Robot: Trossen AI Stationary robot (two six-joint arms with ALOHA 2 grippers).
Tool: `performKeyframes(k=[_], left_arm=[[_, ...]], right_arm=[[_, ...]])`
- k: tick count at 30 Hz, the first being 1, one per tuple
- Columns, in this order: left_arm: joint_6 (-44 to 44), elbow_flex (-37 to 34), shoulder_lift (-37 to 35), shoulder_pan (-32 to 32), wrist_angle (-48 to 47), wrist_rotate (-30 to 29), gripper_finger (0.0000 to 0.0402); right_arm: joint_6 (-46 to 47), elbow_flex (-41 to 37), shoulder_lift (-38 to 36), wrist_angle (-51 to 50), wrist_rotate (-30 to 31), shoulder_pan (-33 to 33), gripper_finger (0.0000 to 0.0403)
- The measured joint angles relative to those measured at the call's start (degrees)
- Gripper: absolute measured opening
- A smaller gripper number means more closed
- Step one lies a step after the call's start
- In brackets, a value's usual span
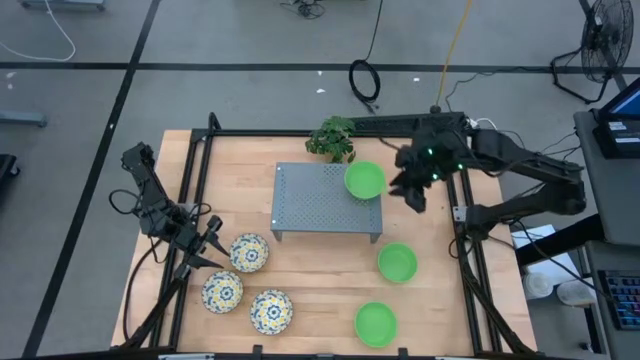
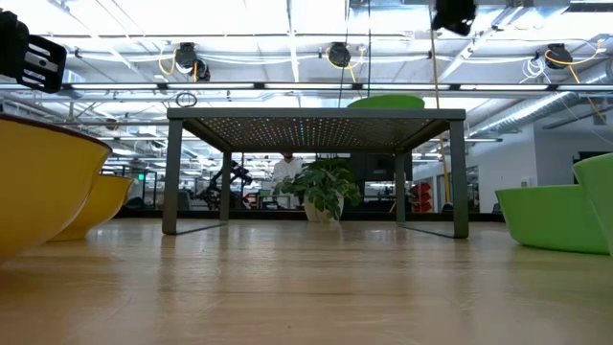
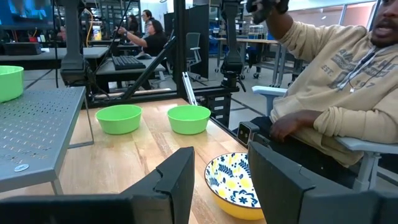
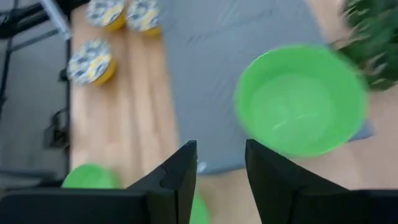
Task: Pick & Place Mini bowls
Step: Stack the top green bowl on the green bowl on the shelf
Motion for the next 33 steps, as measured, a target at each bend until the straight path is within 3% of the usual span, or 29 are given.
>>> performKeyframes(k=[5, 15, 19, 27, 33], left_arm=[[0.00, 0.00, 0.01, -0.01, 0.00, 0.00, 0.0152], [0.00, 0.00, -0.01, -0.01, 0.00, 0.00, 0.0152], [0.00, 0.00, 0.01, -0.01, 0.00, 0.00, 0.0152], [0.00, 0.00, -0.01, 0.00, 0.00, 0.00, 0.0152], [0.00, 0.00, -0.01, 0.01, 0.00, 0.00, 0.0152]], right_arm=[[7.30, -2.75, -1.65, -0.70, 0.03, 8.28, 0.0126], [19.94, -19.54, -2.79, 2.22, 3.32, 20.24, 0.0125], [22.35, -25.66, -2.77, 5.37, 3.56, 22.24, 0.0125], [23.89, -32.97, -2.77, 8.11, 10.64, 23.55, 0.0125], [24.28, -36.87, -2.77, 12.57, 10.67, 23.55, 0.0125]])
